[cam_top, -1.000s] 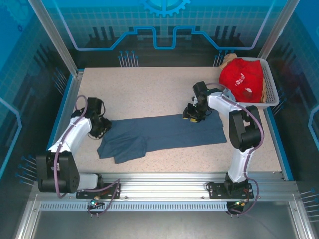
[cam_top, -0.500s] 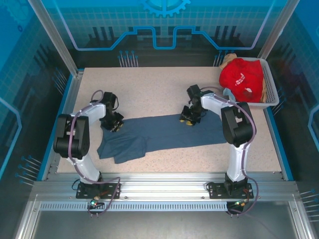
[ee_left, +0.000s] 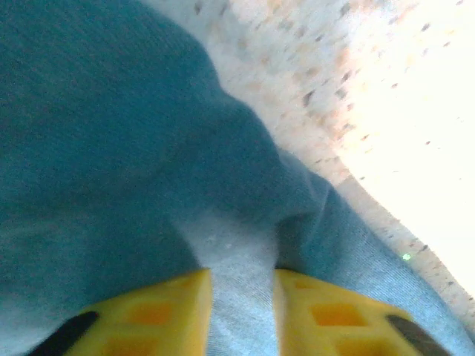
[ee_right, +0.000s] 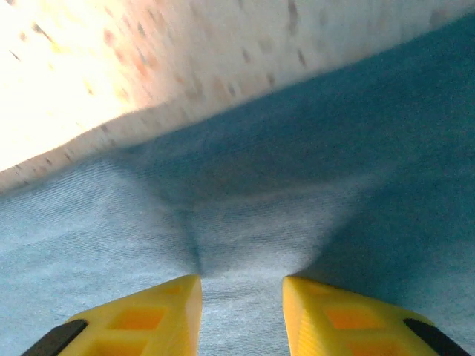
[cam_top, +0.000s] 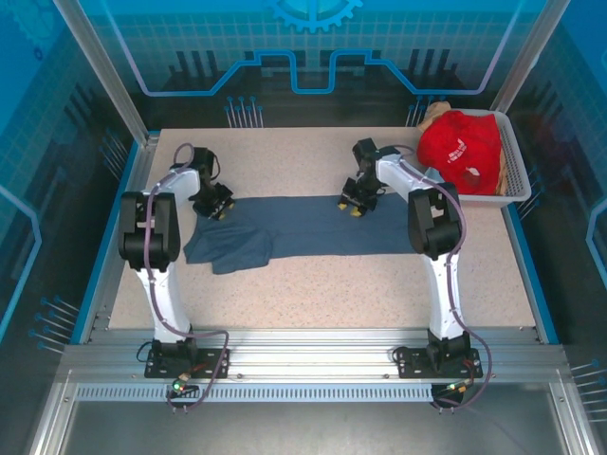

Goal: Fold and stack the t-shirts

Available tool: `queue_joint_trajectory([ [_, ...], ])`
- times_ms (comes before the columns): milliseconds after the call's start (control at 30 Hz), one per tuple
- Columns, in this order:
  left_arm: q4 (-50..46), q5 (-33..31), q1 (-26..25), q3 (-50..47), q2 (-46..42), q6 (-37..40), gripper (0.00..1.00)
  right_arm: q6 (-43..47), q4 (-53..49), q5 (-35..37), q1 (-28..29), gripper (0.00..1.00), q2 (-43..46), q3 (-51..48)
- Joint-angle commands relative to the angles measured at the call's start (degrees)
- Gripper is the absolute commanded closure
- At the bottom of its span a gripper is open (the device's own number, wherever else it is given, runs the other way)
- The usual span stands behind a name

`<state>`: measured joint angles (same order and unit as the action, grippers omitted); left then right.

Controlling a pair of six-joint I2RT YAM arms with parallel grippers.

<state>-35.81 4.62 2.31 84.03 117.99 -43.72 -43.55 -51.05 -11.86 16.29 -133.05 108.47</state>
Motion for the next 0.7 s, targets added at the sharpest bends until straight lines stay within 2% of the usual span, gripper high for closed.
queue_joint_trajectory([
  [0,-4.3,-4.6,-0.1,0.8,-5.6,3.4,0.58,4.1,-1.6,1.5,-0.3,0.62,0.7,1.9],
  [133,-6.7,-9.0,-1.4,-9.4,-18.8,1.9,0.52,7.1,-0.2,2.6,0.5,0.59,7.6,-0.6],
  [267,-7.0,-6.0,-3.2,-24.2,-30.8,-3.8,0.54,8.7,3.9,0.9,1.9,0.57,15.5,-10.0],
  [400,-6.8,-4.8,-4.3,-35.4,-39.2,-7.0,0.52,9.4,10.3,-5.9,2.7,0.56,21.8,-20.9],
  [533,0.1,-2.4,-4.1,-41.2,-42.2,-5.7,0.52,9.6,13.2,-8.6,4.1,0.56,25.0,-27.6],
  [667,1.6,-2.0,-4.1,-43.9,-41.2,-5.8,0.52,8.9,14.3,-9.0,4.4,0.55,25.8,-30.9],
])
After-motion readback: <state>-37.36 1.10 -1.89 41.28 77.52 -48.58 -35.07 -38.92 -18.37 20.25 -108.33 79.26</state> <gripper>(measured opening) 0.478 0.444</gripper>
